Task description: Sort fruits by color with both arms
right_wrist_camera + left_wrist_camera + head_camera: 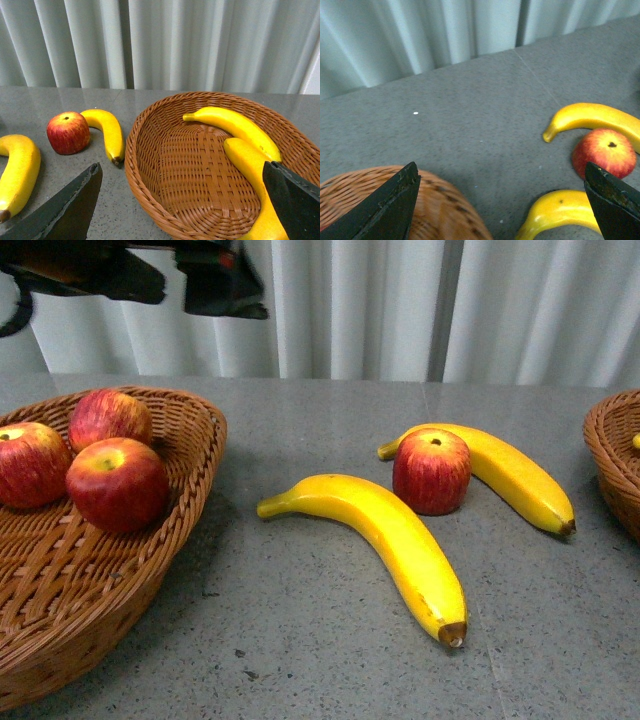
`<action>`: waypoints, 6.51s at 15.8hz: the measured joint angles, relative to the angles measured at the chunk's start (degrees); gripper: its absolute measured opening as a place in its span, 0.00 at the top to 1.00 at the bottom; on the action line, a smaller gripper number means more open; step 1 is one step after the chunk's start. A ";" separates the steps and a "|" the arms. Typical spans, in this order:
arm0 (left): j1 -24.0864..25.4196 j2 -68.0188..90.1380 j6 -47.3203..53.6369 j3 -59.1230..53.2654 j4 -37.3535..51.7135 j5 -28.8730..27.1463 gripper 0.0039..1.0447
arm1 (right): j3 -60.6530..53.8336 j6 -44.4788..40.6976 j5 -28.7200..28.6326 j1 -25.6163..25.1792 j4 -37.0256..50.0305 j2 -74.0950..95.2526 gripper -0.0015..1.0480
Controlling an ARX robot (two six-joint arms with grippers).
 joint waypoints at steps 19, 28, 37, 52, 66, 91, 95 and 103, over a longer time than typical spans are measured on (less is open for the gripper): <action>-13.35 24.35 11.17 11.98 2.01 5.55 0.06 | 0.00 0.00 0.00 0.00 0.00 0.00 0.06; -14.19 30.34 11.15 16.92 2.10 6.16 0.06 | 0.00 0.00 0.00 0.00 0.00 0.00 0.06; -14.69 32.74 11.15 18.14 2.36 6.60 0.27 | 0.00 0.00 0.00 0.00 0.02 0.00 0.06; -13.27 17.25 5.03 13.94 2.49 -7.48 0.36 | 0.00 0.00 0.00 0.00 0.00 0.00 0.06; -2.86 -27.19 -11.74 -26.86 2.67 -25.66 0.37 | 0.00 0.00 0.00 0.00 0.02 0.02 0.06; 2.21 -53.94 -7.87 -47.84 16.76 -22.25 0.68 | 0.00 0.00 0.00 0.00 0.00 0.00 0.06; 7.23 -60.92 -7.80 -53.75 16.50 -17.27 0.99 | 0.00 0.00 0.00 0.00 0.00 0.00 0.06; 14.82 -72.48 -7.65 -59.84 10.64 -9.27 0.99 | 0.00 0.00 0.00 0.00 0.00 0.00 0.06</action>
